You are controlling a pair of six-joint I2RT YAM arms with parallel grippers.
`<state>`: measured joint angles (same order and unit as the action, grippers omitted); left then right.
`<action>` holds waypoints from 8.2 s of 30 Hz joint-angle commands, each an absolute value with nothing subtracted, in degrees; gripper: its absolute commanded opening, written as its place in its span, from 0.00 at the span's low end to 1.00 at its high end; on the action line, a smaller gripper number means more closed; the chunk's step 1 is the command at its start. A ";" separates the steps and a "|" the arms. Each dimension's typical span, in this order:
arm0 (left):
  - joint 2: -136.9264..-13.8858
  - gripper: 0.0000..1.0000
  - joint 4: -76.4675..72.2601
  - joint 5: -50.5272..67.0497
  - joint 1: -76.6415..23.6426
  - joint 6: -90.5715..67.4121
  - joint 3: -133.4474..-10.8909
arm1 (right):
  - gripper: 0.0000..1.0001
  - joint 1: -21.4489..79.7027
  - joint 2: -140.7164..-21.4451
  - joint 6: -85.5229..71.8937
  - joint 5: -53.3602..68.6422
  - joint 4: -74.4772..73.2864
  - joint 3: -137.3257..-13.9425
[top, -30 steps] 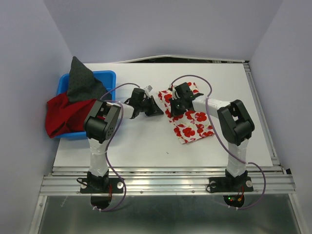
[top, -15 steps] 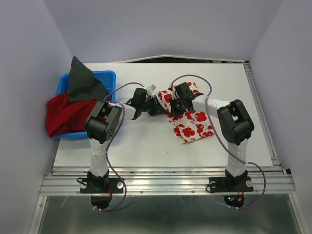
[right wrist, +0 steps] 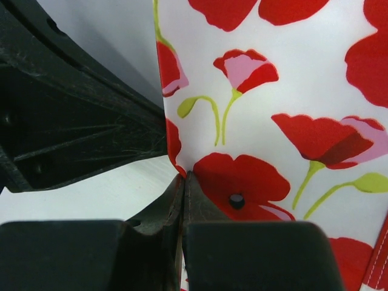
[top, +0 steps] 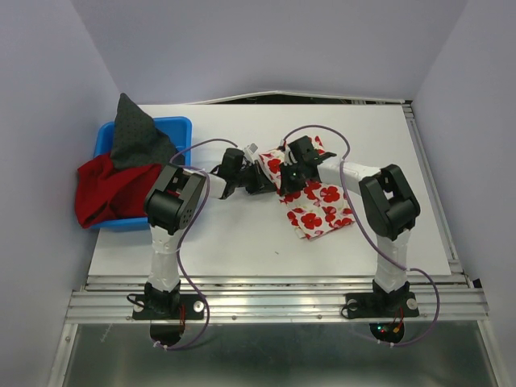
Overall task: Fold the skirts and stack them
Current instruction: Fold the skirt
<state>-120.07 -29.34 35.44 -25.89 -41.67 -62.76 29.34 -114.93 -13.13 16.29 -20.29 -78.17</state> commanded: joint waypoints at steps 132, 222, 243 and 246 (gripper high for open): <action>-66.10 0.98 -9.82 1.86 -52.08 55.43 -32.54 | 0.27 10.99 -132.45 -7.82 51.59 -20.48 -76.11; -98.26 0.69 -17.23 -7.47 -63.46 53.88 -42.45 | 0.18 20.65 -138.34 -3.34 30.15 -29.79 -82.79; -90.00 0.00 11.06 14.67 -58.20 43.51 -57.20 | 0.18 24.70 -134.65 -0.62 28.12 -28.30 -77.79; -90.96 0.00 16.07 17.83 -55.47 43.24 -62.74 | 0.18 25.83 -133.95 -0.62 27.77 -28.04 -76.64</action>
<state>-93.69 9.15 9.13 -57.80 45.45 -56.07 23.44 -127.85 -7.73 53.69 -29.80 -82.04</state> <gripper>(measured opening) 0.092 0.174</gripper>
